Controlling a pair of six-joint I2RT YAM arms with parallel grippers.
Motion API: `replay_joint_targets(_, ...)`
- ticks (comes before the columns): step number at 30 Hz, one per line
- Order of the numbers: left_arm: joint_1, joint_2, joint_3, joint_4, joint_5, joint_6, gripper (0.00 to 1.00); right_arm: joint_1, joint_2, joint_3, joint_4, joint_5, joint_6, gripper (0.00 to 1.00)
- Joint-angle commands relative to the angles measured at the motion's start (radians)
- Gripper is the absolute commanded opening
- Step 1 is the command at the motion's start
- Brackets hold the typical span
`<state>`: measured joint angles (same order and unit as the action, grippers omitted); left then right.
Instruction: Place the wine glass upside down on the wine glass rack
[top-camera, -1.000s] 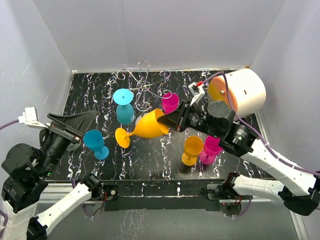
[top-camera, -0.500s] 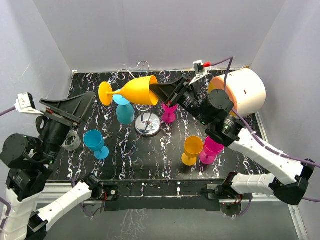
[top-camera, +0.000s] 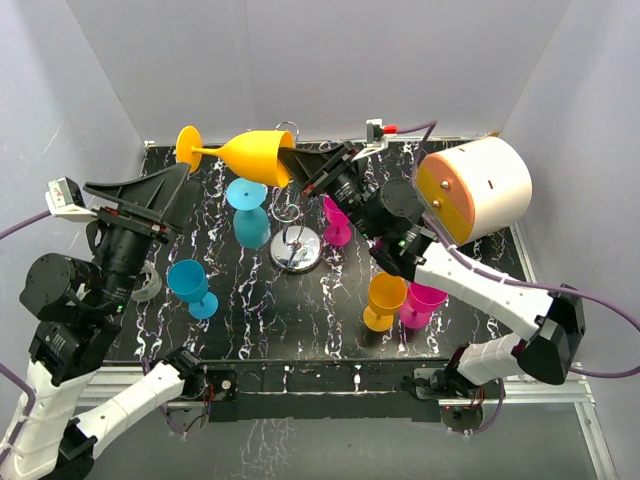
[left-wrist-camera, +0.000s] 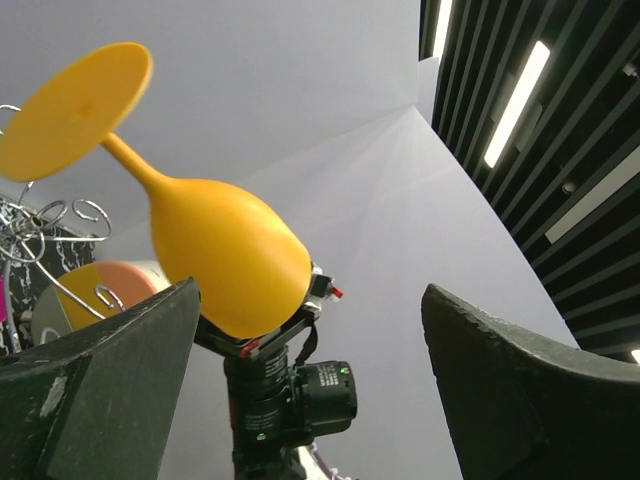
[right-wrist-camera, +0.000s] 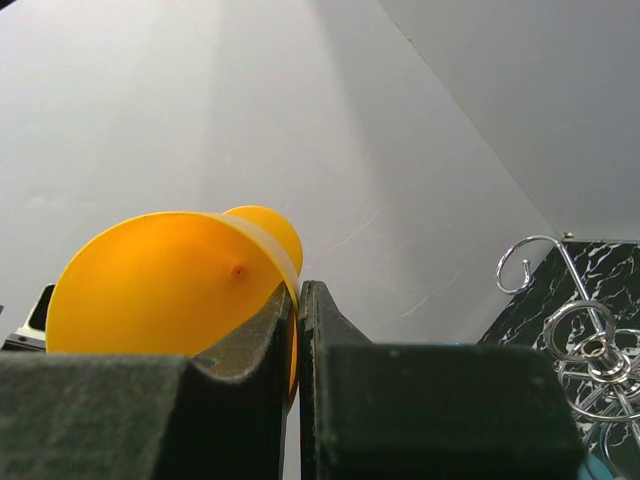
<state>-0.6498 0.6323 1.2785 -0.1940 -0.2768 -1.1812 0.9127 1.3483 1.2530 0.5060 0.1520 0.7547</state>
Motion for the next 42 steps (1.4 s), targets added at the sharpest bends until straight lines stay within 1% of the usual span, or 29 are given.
replay_joint_targets(1, 0.001, 0.05, 0.007, 0.111, -0.033, -0.009, 0.91, 0.007, 0.027, 0.074, 0.186, -0.013, 0.036, 0.0)
replay_joint_targets(4, 0.001, 0.066, -0.009, 0.17, -0.047, -0.005, 0.89, 0.009, 0.051, 0.092, 0.209, -0.032, 0.051, 0.0)
replay_joint_targets(8, 0.0, 0.086, -0.029, 0.2, -0.083, -0.026, 0.78, 0.013, 0.055, 0.096, 0.214, -0.042, 0.061, 0.0)
replay_joint_targets(10, 0.0, 0.098, -0.016, 0.164, -0.129, -0.033, 0.74, 0.014, 0.053, 0.094, 0.213, -0.043, 0.061, 0.0)
replay_joint_targets(13, 0.001, 0.121, 0.013, 0.077, -0.213, -0.077, 0.73, 0.018, 0.06, 0.099, 0.215, -0.053, 0.045, 0.0)
replay_joint_targets(16, 0.001, 0.128, -0.012, 0.149, -0.24, -0.064, 0.72, 0.021, 0.065, 0.101, 0.211, -0.061, 0.039, 0.0)
replay_joint_targets(18, 0.001, 0.135, -0.019, 0.198, -0.247, -0.037, 0.68, 0.021, 0.065, 0.098, 0.209, -0.066, 0.038, 0.0)
replay_joint_targets(20, 0.001, 0.147, -0.013, 0.204, -0.267, -0.035, 0.64, 0.023, 0.065, 0.097, 0.209, -0.075, 0.039, 0.0)
replay_joint_targets(21, 0.001, 0.151, -0.012, 0.21, -0.272, -0.035, 0.61, 0.023, 0.063, 0.095, 0.207, -0.082, 0.04, 0.0)
replay_joint_targets(22, 0.001, 0.153, -0.015, 0.23, -0.274, -0.03, 0.54, 0.023, 0.063, 0.094, 0.205, -0.09, 0.043, 0.0)
replay_joint_targets(25, 0.001, 0.159, -0.021, 0.268, -0.283, -0.019, 0.39, 0.023, 0.06, 0.082, 0.199, -0.111, 0.068, 0.0)
replay_joint_targets(28, 0.001, 0.158, -0.031, 0.282, -0.303, -0.024, 0.29, 0.024, 0.051, 0.064, 0.2, -0.138, 0.089, 0.0)
replay_joint_targets(32, 0.001, 0.163, -0.055, 0.319, -0.305, -0.03, 0.21, 0.024, 0.034, 0.039, 0.199, -0.169, 0.109, 0.0)
replay_joint_targets(36, 0.001, 0.169, -0.056, 0.342, -0.312, -0.021, 0.17, 0.025, 0.015, 0.005, 0.211, -0.191, 0.135, 0.0)
replay_joint_targets(38, 0.001, 0.167, -0.063, 0.362, -0.314, -0.015, 0.12, 0.024, 0.005, -0.009, 0.213, -0.202, 0.139, 0.0)
replay_joint_targets(40, 0.001, 0.165, -0.072, 0.384, -0.315, -0.008, 0.01, 0.025, -0.006, -0.027, 0.213, -0.206, 0.146, 0.0)
replay_joint_targets(42, 0.001, 0.163, -0.08, 0.392, -0.316, -0.008, 0.0, 0.025, -0.021, -0.045, 0.21, -0.207, 0.154, 0.0)
